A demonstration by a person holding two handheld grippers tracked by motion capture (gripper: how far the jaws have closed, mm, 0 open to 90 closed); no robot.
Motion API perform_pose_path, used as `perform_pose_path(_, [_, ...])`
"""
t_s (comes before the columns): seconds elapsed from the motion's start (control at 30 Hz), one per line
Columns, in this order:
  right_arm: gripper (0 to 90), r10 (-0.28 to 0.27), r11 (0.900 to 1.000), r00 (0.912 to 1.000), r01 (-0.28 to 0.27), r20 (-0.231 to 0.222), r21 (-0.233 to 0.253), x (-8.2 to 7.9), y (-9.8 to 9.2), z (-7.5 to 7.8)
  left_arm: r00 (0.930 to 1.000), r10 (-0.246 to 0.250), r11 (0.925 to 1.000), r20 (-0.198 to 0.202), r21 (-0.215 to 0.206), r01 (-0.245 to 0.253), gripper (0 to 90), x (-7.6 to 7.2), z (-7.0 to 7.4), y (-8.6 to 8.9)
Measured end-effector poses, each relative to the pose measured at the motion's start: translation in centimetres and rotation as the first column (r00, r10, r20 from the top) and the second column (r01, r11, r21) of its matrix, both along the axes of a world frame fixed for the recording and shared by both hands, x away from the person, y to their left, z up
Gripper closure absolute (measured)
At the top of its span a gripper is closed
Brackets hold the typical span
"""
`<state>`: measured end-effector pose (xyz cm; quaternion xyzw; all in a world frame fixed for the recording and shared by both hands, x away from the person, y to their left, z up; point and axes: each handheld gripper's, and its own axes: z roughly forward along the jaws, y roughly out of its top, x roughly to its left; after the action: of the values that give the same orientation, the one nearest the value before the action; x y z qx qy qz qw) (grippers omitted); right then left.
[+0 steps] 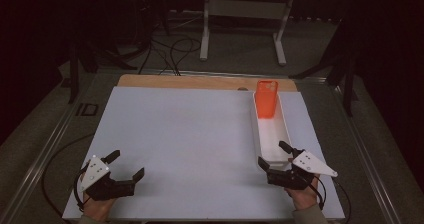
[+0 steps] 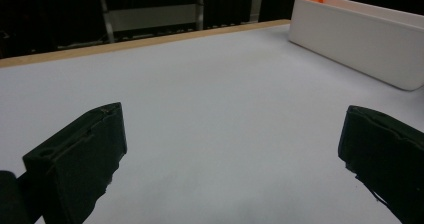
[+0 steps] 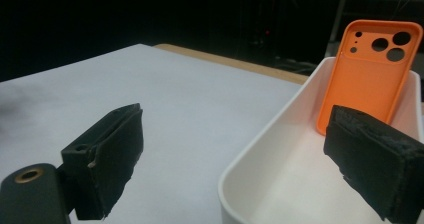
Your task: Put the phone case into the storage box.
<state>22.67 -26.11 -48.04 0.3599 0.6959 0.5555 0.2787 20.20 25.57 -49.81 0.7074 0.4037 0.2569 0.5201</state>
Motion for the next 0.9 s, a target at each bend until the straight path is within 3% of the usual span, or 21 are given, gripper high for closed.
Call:
perform_pose_path(0.33, [8.8,0.006,1.0,0.9988,-0.006,0.048,-0.001,-0.8,-0.4,-0.9,0.9997,0.017,0.9997,0.019,0.016,-0.018,0.2,-0.2,0.2,0.0])
perform_pose_path(0.47, [9.1,0.0,1.0,0.9983,-0.001,0.059,0.019,-1.0,-0.8,-1.0,0.9993,0.016,0.9997,0.033,0.017,-0.016,0.2,-0.2,0.4,0.0])
perform_pose_path(0.63, [9.1,-0.007,1.0,0.9988,0.006,0.049,0.027,-1.0,-1.1,-1.4,0.9991,0.013,0.9995,0.04,0.028,-0.014,0.2,-0.3,0.5,-0.2])
perform_pose_path(0.77, [9.1,-0.019,0.998,0.9993,0.017,0.031,0.059,-1.0,-1.5,-1.6,0.9991,0.014,0.9992,0.041,0.037,-0.015,0.2,-0.4,0.5,-0.2])
perform_pose_path(0.9, [9.1,-0.025,0.998,0.9994,0.023,0.026,0.054,-1.0,-1.4,-1.8,0.9987,0.02,0.9986,0.047,0.049,-0.022,0.2,-0.6,0.5,-0.2])
